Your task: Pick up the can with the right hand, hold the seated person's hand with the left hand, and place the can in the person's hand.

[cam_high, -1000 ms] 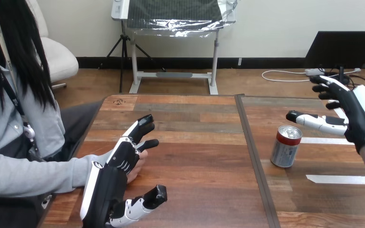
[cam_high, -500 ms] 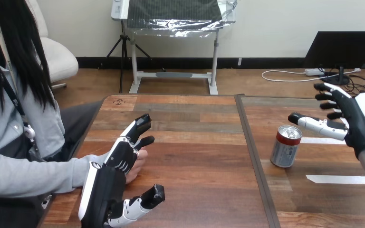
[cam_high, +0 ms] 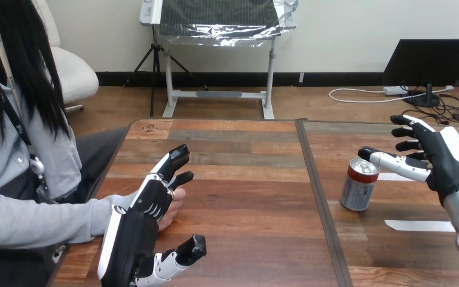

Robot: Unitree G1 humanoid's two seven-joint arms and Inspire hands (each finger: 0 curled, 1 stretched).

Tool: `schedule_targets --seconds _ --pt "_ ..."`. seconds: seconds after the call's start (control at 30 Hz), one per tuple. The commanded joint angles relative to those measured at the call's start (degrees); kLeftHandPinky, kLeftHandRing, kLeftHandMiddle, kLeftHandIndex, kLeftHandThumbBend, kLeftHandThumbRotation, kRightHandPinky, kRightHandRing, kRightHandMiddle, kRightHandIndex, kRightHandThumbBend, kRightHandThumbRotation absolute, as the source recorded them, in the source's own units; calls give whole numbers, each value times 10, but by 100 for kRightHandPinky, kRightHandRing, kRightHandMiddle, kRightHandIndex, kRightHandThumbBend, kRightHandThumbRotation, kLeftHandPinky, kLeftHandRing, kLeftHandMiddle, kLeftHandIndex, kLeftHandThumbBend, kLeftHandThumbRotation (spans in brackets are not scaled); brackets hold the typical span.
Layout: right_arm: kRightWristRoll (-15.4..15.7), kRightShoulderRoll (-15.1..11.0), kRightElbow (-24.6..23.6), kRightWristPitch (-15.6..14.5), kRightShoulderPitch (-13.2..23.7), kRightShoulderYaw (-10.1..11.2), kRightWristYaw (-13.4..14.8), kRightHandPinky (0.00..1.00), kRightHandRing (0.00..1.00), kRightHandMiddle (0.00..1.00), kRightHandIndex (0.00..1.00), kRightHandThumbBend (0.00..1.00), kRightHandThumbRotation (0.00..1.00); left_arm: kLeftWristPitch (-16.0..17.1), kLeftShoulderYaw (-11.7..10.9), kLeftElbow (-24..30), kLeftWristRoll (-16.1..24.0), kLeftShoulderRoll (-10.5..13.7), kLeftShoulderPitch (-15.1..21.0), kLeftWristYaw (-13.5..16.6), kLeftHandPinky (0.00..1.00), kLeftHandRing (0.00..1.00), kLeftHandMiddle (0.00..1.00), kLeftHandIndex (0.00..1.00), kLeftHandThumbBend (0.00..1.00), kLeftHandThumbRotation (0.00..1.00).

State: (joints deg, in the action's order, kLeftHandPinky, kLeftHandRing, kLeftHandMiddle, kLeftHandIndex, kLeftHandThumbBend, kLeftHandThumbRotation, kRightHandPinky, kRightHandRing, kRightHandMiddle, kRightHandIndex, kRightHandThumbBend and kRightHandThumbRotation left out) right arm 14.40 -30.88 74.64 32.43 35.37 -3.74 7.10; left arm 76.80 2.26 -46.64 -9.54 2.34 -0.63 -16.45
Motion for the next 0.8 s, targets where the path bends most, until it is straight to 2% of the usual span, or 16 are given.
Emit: schedule_targets --seconds 0.0,0.1,0.23,0.57,0.77 --pt "-3 8 -2 0 31 9 1 69 75 82 87 100 58 2 8 32 -12 1 9 -6 83 91 91 87 99 64" --pt "1 9 -1 -5 32 6 2 67 74 82 87 100 59 1 9 33 -17 1 7 -9 83 91 91 87 99 64" --pt "3 10 0 -12 32 5 2 59 67 81 87 100 59 -1 10 37 -23 0 4 -14 85 90 90 86 99 63" --pt "15 11 1 -20 30 -1 3 46 57 79 86 100 58 -2 12 44 -31 2 -3 -21 85 90 90 86 99 63" --pt "12 15 4 -26 29 3 -10 51 62 78 86 100 56 -1 9 46 -26 1 -6 -20 83 90 90 86 99 64"
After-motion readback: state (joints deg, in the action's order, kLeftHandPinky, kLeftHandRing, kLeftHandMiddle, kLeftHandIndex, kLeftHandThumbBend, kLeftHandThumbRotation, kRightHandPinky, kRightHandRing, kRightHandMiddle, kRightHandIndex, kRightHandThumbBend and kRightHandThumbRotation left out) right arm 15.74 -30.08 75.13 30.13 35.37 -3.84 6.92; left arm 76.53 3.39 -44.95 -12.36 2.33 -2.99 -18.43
